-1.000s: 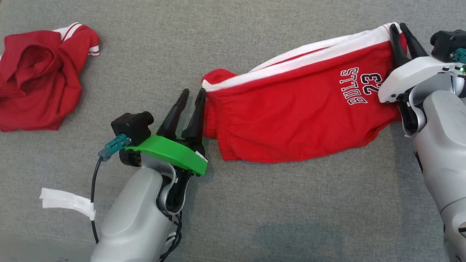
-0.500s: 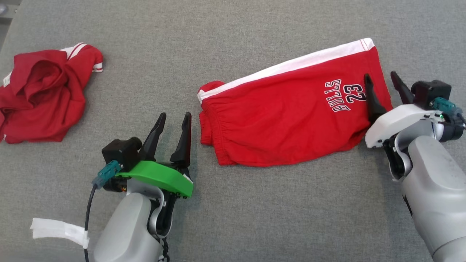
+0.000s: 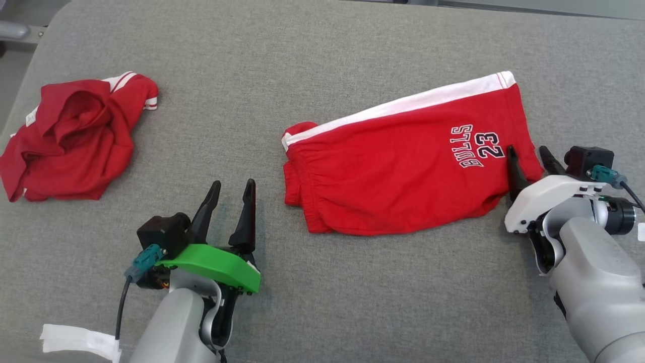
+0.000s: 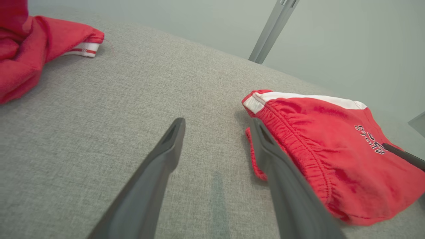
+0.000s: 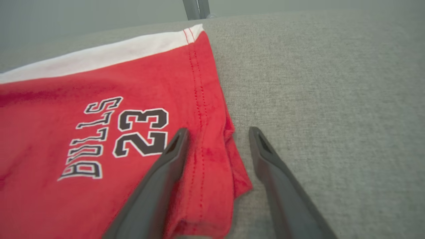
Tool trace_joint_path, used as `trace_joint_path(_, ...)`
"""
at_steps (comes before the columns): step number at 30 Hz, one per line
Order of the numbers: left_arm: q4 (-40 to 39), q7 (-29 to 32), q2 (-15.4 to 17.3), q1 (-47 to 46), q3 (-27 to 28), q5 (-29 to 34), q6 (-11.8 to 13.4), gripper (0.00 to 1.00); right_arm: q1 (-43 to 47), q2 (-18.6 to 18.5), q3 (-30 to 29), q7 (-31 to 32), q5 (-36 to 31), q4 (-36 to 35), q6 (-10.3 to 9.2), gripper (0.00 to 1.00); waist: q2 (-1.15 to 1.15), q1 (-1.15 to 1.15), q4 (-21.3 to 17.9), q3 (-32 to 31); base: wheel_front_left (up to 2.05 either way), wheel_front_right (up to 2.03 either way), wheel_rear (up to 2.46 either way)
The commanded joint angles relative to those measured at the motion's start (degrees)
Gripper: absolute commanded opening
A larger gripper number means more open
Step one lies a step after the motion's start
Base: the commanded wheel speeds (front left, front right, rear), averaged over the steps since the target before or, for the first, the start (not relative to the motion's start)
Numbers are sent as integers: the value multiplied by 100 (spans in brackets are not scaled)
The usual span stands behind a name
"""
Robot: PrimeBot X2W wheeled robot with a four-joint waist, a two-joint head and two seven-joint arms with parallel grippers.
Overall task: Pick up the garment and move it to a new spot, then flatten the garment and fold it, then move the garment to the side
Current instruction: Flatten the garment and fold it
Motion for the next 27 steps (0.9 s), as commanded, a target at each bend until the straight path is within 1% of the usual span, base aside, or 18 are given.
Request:
trace_joint_path(1,3,4,18,77,23,94,-12,100,84,83,91,32,42,124,3,0,49,0,-2,-33,0,0,0)
trace_joint_path(4,52,4,19,167,67,156,-18,100,130,110,73,30,166,135,2,0,49,0,-43,-153,0,0,0)
trace_joint_path(6,79,4,18,221,106,221,-26,100,210,89,-60,24,274,50,-1,0,49,0,-98,-268,0,0,0)
trace_joint_path(10,149,4,18,426,215,272,-45,100,446,178,-457,16,476,-303,-2,0,49,0,-246,-557,0,0,0)
trace_joint_path(13,205,4,20,612,306,329,-51,100,815,275,-586,16,554,-541,-2,0,49,0,-386,-821,0,0,0)
trace_joint_path(18,286,4,19,966,452,386,-69,100,1422,345,-638,16,614,-687,-2,0,49,0,-608,-1235,0,0,0)
trace_joint_path(22,266,4,19,1212,538,429,-86,100,1779,333,-709,15,646,-717,-2,0,49,0,-726,-1420,0,0,0)
trace_joint_path(24,240,4,19,1314,566,444,-95,100,1878,279,-730,15,556,-855,-2,0,49,0,-761,-1461,0,0,0)
trace_joint_path(27,232,4,19,1373,593,469,-104,100,1800,284,-709,11,452,-1139,-2,0,49,0,-770,-1460,0,0,0)
